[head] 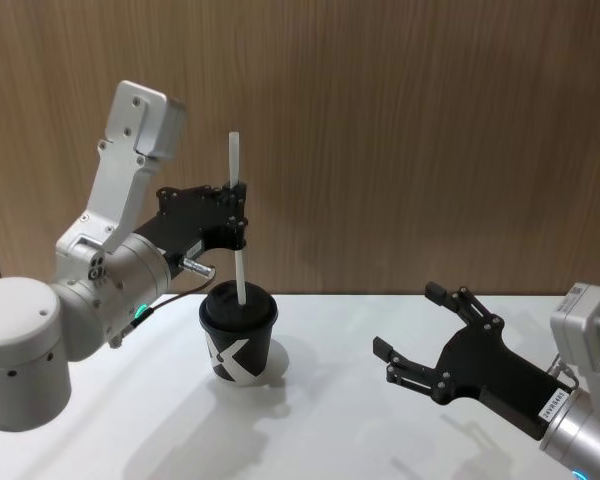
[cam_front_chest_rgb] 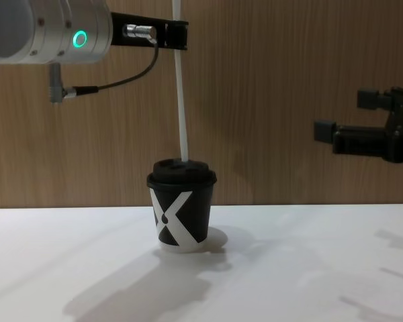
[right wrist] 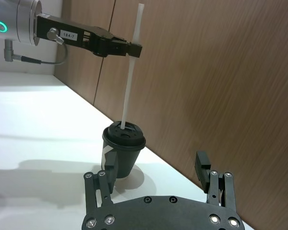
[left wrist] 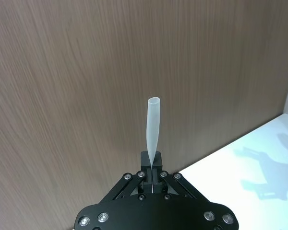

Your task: Pick up the straw with one hand, pass it to the other hand, and insert it into the cup.

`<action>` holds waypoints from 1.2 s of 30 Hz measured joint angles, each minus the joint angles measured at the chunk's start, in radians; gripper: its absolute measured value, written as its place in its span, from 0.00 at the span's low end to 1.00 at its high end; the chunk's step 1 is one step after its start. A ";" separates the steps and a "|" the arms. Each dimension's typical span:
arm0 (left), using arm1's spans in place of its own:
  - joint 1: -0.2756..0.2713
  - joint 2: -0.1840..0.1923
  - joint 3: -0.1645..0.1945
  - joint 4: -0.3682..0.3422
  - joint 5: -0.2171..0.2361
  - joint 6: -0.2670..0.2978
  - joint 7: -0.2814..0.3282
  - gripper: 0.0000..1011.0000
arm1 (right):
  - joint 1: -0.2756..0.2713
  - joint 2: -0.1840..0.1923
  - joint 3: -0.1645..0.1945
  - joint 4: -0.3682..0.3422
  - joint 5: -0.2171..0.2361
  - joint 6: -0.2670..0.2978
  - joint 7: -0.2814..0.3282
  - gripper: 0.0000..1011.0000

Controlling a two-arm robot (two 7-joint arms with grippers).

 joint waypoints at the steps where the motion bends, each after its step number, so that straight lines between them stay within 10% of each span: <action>1: -0.001 -0.001 0.000 0.001 0.001 -0.001 -0.001 0.01 | 0.000 0.000 0.000 0.000 0.000 0.000 0.000 0.99; 36: -0.027 -0.045 -0.002 0.082 0.031 -0.013 -0.034 0.01 | 0.000 0.000 0.000 0.000 0.000 0.000 0.000 0.99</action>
